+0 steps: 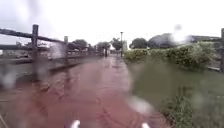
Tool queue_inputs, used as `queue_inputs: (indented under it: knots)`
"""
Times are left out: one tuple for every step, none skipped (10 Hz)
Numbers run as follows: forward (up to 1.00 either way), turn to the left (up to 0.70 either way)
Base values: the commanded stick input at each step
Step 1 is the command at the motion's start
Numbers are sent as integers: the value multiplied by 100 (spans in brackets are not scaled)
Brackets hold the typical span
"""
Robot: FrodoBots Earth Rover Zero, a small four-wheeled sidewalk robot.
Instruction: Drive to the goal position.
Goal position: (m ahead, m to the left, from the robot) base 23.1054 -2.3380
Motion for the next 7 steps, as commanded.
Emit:
queue_inputs:
  knots:
    - [70, 0]
    - [70, 0]
    - [70, 0]
    - [70, 0]
    - [70, 0]
    - [70, 0]
    - [70, 0]
